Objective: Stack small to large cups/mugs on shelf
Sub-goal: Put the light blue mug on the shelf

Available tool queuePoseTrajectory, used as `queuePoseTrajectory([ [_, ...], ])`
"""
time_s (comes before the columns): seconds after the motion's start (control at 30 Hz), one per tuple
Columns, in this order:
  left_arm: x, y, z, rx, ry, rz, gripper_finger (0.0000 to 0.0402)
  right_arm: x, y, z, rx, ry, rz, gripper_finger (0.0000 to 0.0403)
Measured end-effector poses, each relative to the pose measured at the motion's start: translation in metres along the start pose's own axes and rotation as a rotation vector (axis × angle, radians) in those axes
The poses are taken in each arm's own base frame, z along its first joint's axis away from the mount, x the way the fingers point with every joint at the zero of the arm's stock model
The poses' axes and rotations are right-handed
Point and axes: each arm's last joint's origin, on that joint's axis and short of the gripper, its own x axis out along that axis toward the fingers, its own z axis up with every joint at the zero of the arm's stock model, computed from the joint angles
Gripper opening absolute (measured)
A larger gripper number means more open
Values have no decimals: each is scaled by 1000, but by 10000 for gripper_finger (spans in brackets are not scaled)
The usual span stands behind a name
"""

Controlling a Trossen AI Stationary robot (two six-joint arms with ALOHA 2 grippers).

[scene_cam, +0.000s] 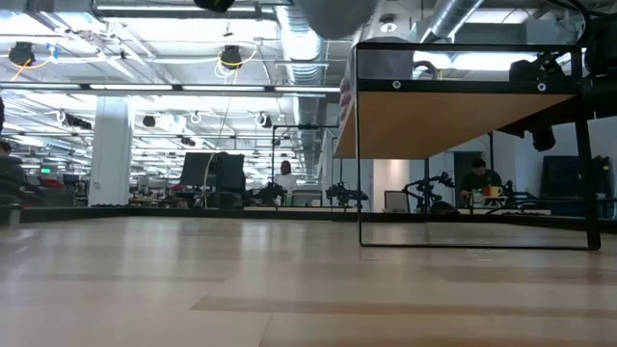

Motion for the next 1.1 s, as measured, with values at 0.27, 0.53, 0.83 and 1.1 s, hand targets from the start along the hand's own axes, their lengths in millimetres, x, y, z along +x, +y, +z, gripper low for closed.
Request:
queuePoseTrajectory([
  [0.27,26,-13,-1,-18,17,27,0,0,0,0,0,1,0,64],
  [0.53,21,-21,2,-13,-54,30,0,0,0,0,0,1,0,64],
  [0.83,20,-20,-4,-87,-46,53,0,0,0,0,0,1,0,64],
  [1.1,18,-15,-8,-251,-78,125,0,0,0,0,0,1,0,64],
])
